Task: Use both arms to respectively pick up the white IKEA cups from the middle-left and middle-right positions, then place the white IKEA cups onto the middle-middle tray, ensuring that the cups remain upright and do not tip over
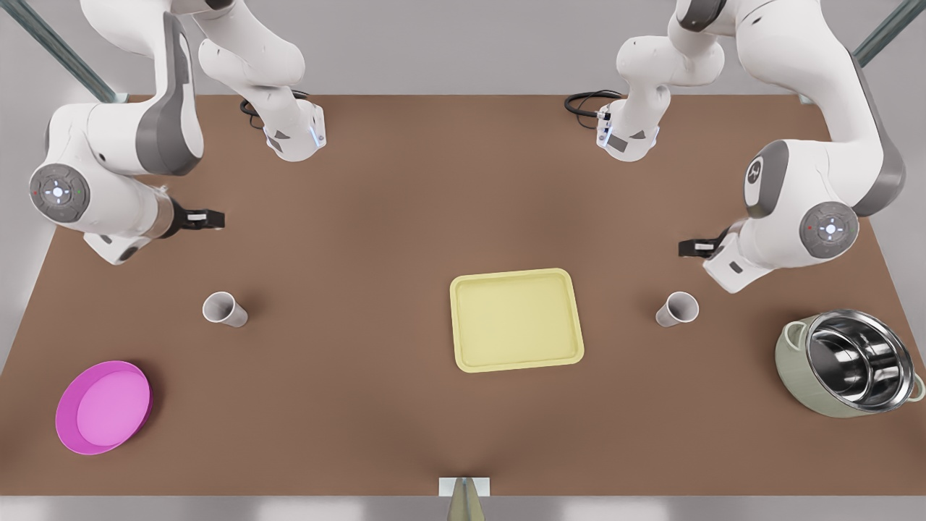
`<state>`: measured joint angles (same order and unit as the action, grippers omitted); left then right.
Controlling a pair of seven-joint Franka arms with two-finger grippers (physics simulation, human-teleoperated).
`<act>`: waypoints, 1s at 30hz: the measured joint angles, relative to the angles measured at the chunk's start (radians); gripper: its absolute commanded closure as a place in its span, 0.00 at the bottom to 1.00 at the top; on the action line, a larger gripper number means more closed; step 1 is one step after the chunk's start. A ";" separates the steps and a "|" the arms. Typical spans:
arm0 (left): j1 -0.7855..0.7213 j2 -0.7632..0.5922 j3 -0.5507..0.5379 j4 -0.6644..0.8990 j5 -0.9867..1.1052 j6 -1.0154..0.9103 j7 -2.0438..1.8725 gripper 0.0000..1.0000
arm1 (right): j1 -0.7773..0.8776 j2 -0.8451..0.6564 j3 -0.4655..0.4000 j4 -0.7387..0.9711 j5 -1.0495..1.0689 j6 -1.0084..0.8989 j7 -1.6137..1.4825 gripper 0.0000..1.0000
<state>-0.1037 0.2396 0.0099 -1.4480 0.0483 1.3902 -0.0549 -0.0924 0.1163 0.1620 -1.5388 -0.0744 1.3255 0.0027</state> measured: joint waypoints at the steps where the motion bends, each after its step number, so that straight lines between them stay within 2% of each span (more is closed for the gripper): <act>1: 0.000 -0.001 0.000 -0.002 0.001 0.024 -0.005 0.00 | 0.000 0.002 0.000 0.000 0.000 0.018 0.000 0.00; 3: -0.006 0.019 0.017 -0.030 0.002 0.069 -0.013 0.00 | 0.004 0.032 -0.004 0.029 -0.006 0.046 -0.002 0.00; 6: 0.013 0.094 0.114 -0.221 -0.052 0.246 -0.014 0.00 | -0.087 0.227 -0.031 0.119 -0.030 0.092 -0.027 0.00; 8: 0.036 0.137 0.134 -0.319 -0.076 0.387 -0.002 0.00 | -0.145 0.302 -0.036 0.140 -0.054 0.130 -0.046 0.00; 11: 0.056 0.156 0.142 -0.364 -0.094 0.540 0.016 0.00 | -0.197 0.400 -0.034 0.123 -0.056 0.214 -0.075 0.00; 17: 0.078 0.177 0.145 -0.429 -0.105 0.695 0.044 0.00 | -0.205 0.381 -0.023 -0.096 -0.041 0.490 -0.123 0.00; 22: 0.074 0.255 0.145 -0.444 -0.107 0.754 0.061 0.01 | -0.222 0.379 -0.023 -0.211 -0.038 0.658 -0.155 0.00; 23: 0.073 0.263 0.145 -0.448 -0.107 0.761 0.063 0.20 | -0.224 0.378 -0.023 -0.230 -0.038 0.679 -0.161 0.00; 24: 0.072 0.267 0.145 -0.452 -0.107 0.767 0.066 0.53 | -0.226 0.377 -0.023 -0.245 -0.038 0.698 -0.166 0.00; 25: 0.069 0.266 0.145 -0.455 -0.107 0.771 0.068 0.64 | -0.227 0.373 -0.023 -0.260 -0.037 0.715 -0.171 0.00; 26: 0.068 0.263 0.144 -0.456 -0.107 0.774 0.070 0.73 | -0.228 0.371 -0.023 -0.279 -0.037 0.735 -0.175 0.00; 27: 0.067 0.260 0.144 -0.457 -0.117 0.777 0.071 0.79 | -0.228 0.371 -0.023 -0.296 -0.037 0.754 -0.179 0.00; 30: 0.058 0.244 0.143 -0.457 -0.135 0.780 0.063 0.79 | -0.232 0.381 -0.022 -0.320 -0.037 0.795 -0.191 0.00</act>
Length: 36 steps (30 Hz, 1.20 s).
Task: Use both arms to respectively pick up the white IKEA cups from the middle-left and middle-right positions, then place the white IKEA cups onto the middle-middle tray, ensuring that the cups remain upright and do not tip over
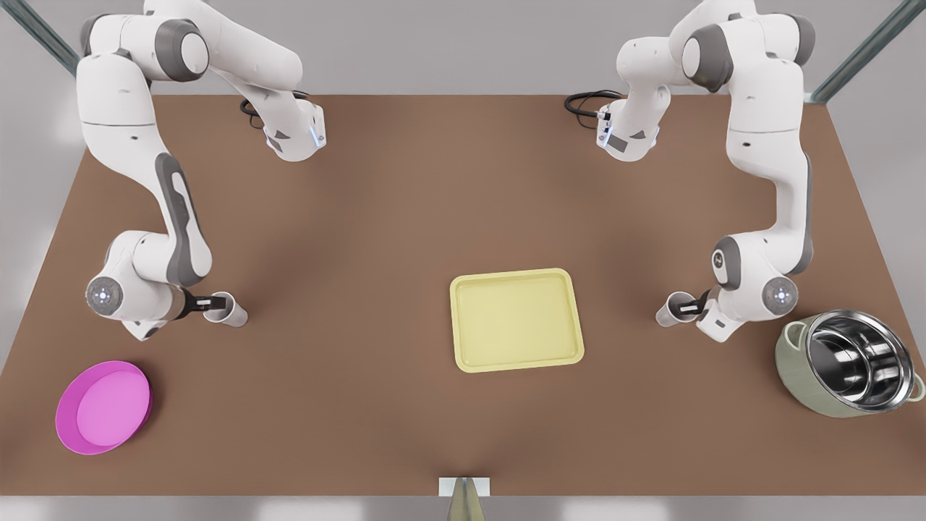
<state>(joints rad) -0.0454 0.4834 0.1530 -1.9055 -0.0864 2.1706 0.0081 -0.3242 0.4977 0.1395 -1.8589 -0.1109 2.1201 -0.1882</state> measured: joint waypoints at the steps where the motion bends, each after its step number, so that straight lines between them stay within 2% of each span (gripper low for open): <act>1: -0.006 -0.003 -0.001 0.000 -0.008 0.001 0.000 0.79 | -0.002 0.002 0.000 -0.003 0.000 0.010 -0.003 0.00; 3: -0.013 -0.010 -0.004 0.001 -0.019 0.002 0.000 0.79 | -0.004 0.011 0.000 -0.005 0.000 0.025 -0.010 0.02; 5: -0.023 -0.023 -0.018 0.013 -0.025 0.002 0.000 0.79 | -0.008 0.024 0.000 -0.003 0.000 0.035 -0.016 0.20; 6: -0.048 -0.026 -0.033 0.057 -0.026 -0.011 -0.004 0.79 | -0.009 0.027 0.000 -0.002 0.000 0.039 -0.018 0.34; 7: -0.087 -0.004 -0.043 0.162 -0.025 -0.047 -0.015 0.79 | -0.010 0.030 0.000 0.001 0.000 0.042 -0.022 0.43; 9: -0.165 0.051 -0.066 0.314 -0.024 -0.119 -0.051 0.79 | -0.009 0.031 0.000 0.006 0.001 0.047 -0.030 0.57; 12: -0.209 0.153 -0.182 0.484 -0.025 -0.189 -0.133 0.79 | 0.004 0.024 0.001 0.019 0.001 0.047 -0.039 0.78; 16: -0.223 0.218 -0.251 0.521 -0.029 -0.228 -0.231 0.79 | 0.012 0.012 0.043 0.039 0.016 0.028 -0.049 0.79; 20: -0.211 0.252 -0.273 0.517 -0.034 -0.231 -0.307 0.79 | 0.045 0.007 0.279 0.104 0.111 -0.020 -0.011 0.79; 22: -0.202 0.278 -0.279 0.517 -0.043 -0.223 -0.339 0.79 | 0.180 0.063 0.326 0.196 0.150 -0.021 0.045 0.79; 25: -0.200 0.292 -0.284 0.516 -0.051 -0.211 -0.380 0.79 | 0.400 0.188 0.333 0.359 0.176 0.030 0.159 0.79; 26: -0.200 0.293 -0.285 0.516 -0.053 -0.208 -0.393 0.54 | 0.457 0.217 0.328 0.389 0.179 0.055 0.201 0.79; 27: -0.200 0.294 -0.285 0.515 -0.058 -0.205 -0.403 0.00 | 0.507 0.242 0.320 0.411 0.180 0.084 0.242 0.79; 31: -0.200 0.294 -0.285 0.515 -0.097 -0.188 -0.421 0.00 | 0.682 0.298 0.238 0.468 0.177 0.202 0.403 0.79; 36: -0.199 0.292 -0.286 0.515 -0.085 -0.187 -0.451 0.00 | 0.803 0.342 0.172 0.501 0.173 0.298 0.578 0.79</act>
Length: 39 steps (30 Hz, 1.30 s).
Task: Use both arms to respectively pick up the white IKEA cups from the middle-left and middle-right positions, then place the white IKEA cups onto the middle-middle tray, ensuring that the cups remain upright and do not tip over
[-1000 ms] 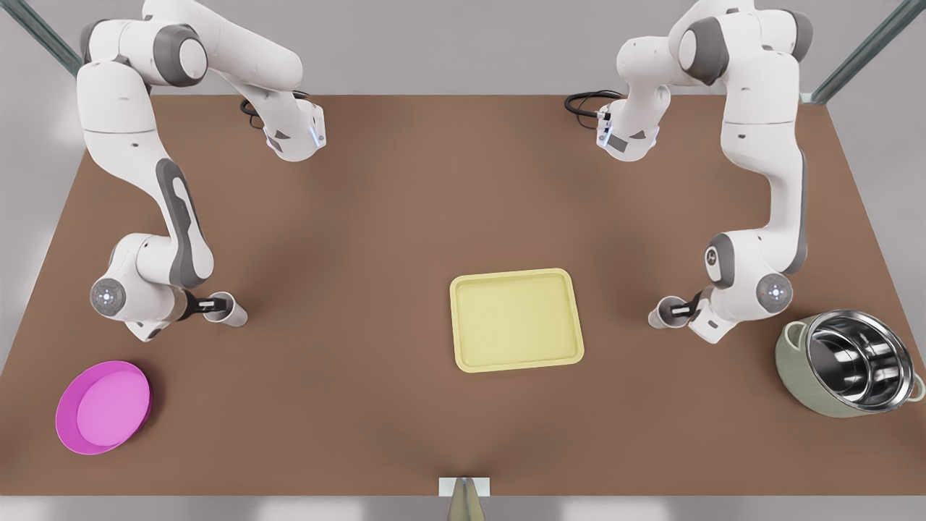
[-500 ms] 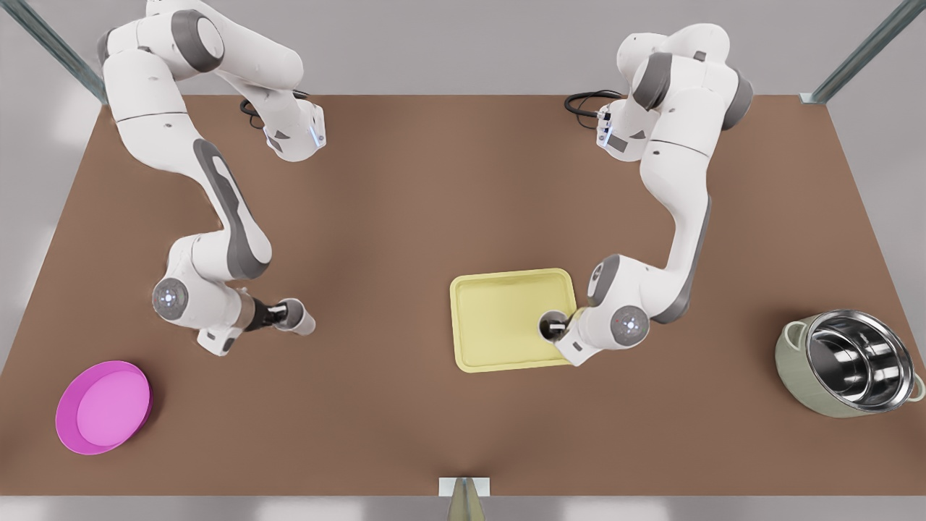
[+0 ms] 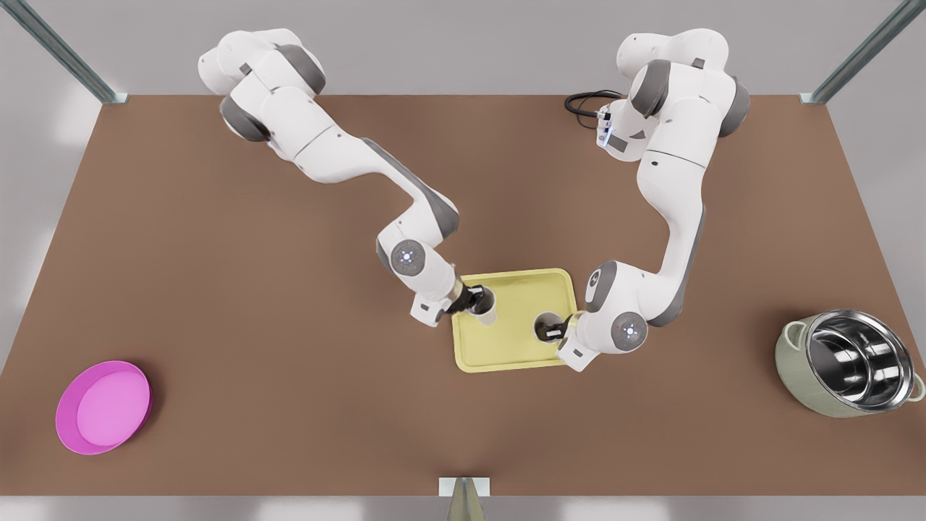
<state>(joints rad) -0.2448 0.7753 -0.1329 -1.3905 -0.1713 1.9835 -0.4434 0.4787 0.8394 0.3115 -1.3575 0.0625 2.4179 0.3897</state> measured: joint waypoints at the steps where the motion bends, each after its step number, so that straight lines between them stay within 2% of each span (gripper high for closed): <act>1: 0.002 -0.002 0.000 0.000 0.005 -0.003 -0.007 0.00 | 0.010 0.006 -0.002 -0.002 0.000 0.010 0.030 0.79; 11: 0.033 -0.019 -0.027 0.000 0.026 -0.052 -0.067 0.00 | 0.028 0.059 -0.005 -0.005 0.000 0.049 0.252 0.79; 12: 0.033 -0.020 -0.028 0.000 0.026 -0.056 -0.072 0.00 | 0.028 0.061 -0.005 -0.004 -0.001 0.050 0.268 0.72; 13: 0.034 -0.022 -0.029 0.000 0.027 -0.059 -0.076 0.00 | 0.028 0.063 -0.005 -0.003 -0.002 0.051 0.285 0.00; 17: 0.062 -0.077 -0.028 0.013 0.029 -0.112 -0.090 0.00 | 0.027 0.065 -0.005 0.001 -0.008 0.053 0.341 0.00; 21: 0.213 -0.234 -0.028 0.229 0.058 -0.371 -0.094 0.00 | 0.028 0.065 -0.005 0.007 -0.012 0.055 0.385 0.00; 24: 0.205 -0.502 -0.004 0.066 0.139 -0.486 -0.056 0.00 | 0.029 0.063 -0.005 0.008 -0.012 0.056 0.413 0.00; 29: 0.209 -0.554 0.003 0.054 0.148 -0.634 0.000 0.00 | 0.023 0.030 -0.003 -0.001 -0.010 0.049 0.450 0.00; 31: 0.212 -0.550 0.003 0.053 0.142 -0.675 0.019 0.00 | -0.027 -0.123 0.005 0.001 0.000 -0.039 0.462 0.00; 33: 0.214 -0.551 0.000 0.054 0.138 -0.706 0.037 0.00 | -0.153 -0.250 0.025 0.082 0.015 -0.229 0.465 0.00; 36: 0.214 -0.551 0.000 0.054 0.135 -0.737 0.059 0.00 | -0.422 -0.259 0.017 0.125 -0.009 -0.500 0.423 0.00; 38: 0.216 -0.551 0.000 0.054 0.134 -0.751 0.073 0.00 | -0.502 -0.258 -0.003 0.135 -0.158 -0.621 0.354 0.00; 39: 0.216 -0.552 -0.002 0.054 0.134 -0.757 0.079 0.00 | -0.516 -0.308 -0.030 0.135 -0.213 -0.666 0.309 0.00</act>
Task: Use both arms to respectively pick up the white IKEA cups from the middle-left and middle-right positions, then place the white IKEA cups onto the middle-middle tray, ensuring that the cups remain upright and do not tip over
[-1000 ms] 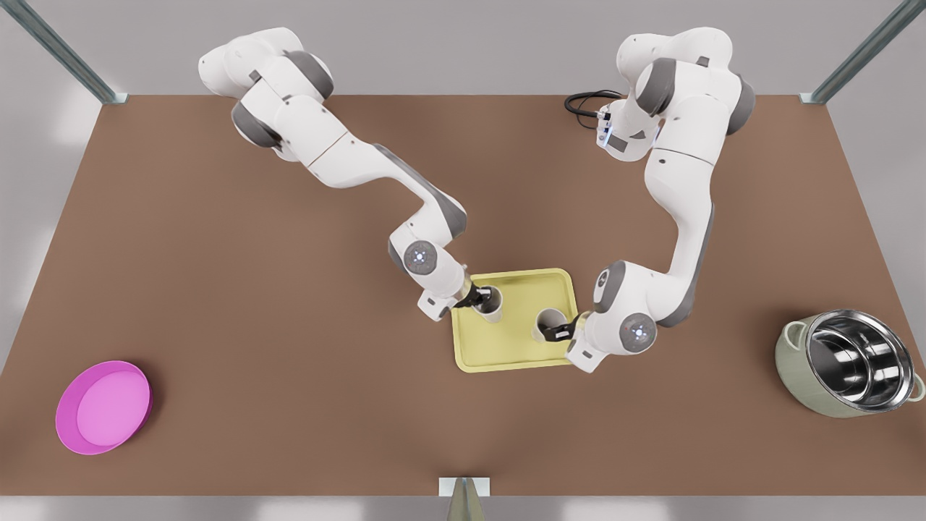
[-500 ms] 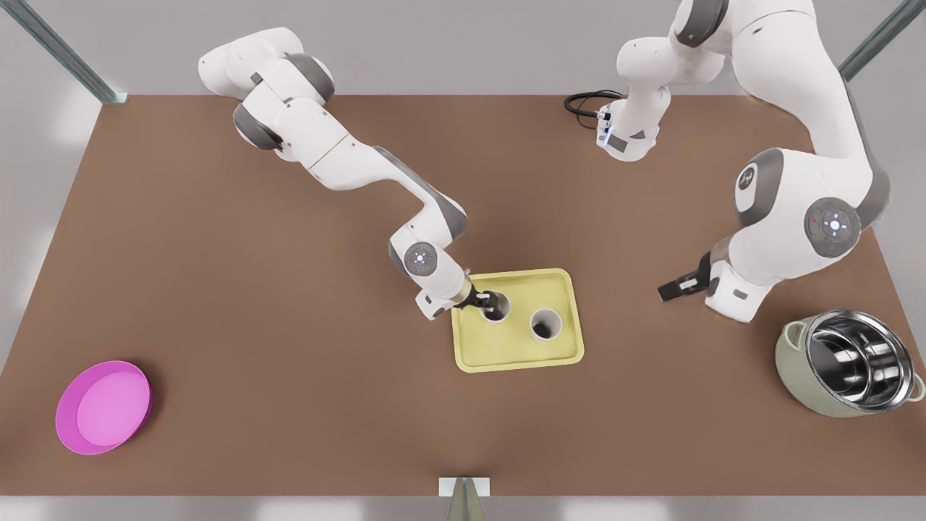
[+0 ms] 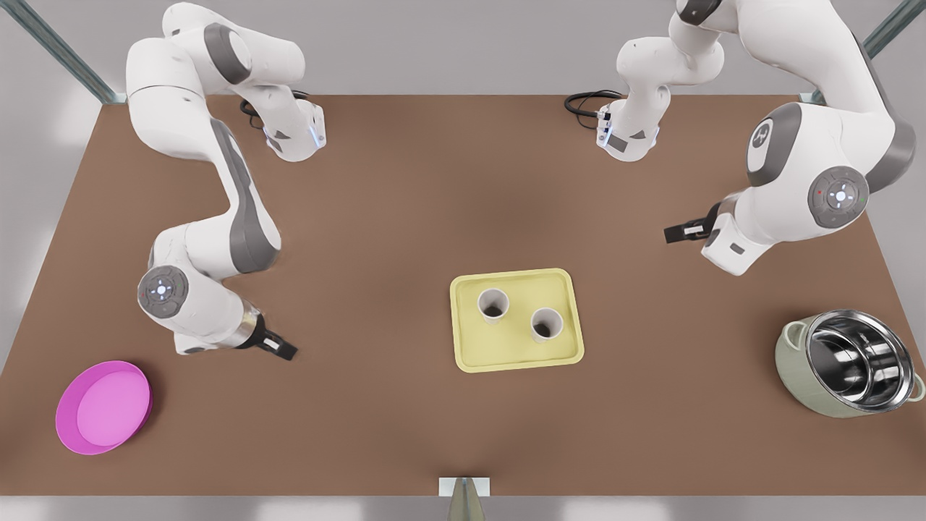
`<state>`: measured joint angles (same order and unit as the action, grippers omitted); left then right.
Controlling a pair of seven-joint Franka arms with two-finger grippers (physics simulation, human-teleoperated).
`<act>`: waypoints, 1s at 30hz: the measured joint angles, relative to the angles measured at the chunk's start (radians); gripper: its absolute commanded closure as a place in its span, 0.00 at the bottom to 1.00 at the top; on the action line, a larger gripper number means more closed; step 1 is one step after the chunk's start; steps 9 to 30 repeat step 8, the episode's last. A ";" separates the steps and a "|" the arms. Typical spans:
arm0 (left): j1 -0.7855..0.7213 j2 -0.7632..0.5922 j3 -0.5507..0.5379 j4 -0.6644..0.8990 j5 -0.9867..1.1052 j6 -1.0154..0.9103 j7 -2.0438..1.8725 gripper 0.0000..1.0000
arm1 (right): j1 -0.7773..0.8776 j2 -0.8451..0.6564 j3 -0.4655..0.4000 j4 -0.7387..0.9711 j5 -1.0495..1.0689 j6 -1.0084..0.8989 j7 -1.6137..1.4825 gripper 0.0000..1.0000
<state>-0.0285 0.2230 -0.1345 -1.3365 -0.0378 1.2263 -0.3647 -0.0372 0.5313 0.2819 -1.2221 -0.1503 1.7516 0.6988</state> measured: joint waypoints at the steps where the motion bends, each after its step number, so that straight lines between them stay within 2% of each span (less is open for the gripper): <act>1: 0.000 0.000 -0.001 0.000 0.000 -0.005 0.006 0.00 | -0.007 -0.067 -0.038 -0.012 -0.009 -0.039 -0.042 0.00; 4: -0.001 0.000 -0.001 0.000 -0.001 -0.021 0.021 0.00 | 0.015 -0.335 -0.133 -0.158 -0.002 -0.125 -0.156 0.00; 7: -0.001 0.000 -0.002 0.000 -0.001 -0.030 0.034 0.00 | 0.023 -0.452 -0.177 -0.252 0.017 -0.177 -0.252 0.00; 30: -0.001 0.001 -0.002 0.000 -0.001 -0.032 0.038 0.00 | 0.022 -0.464 -0.181 -0.263 0.021 -0.189 -0.280 0.00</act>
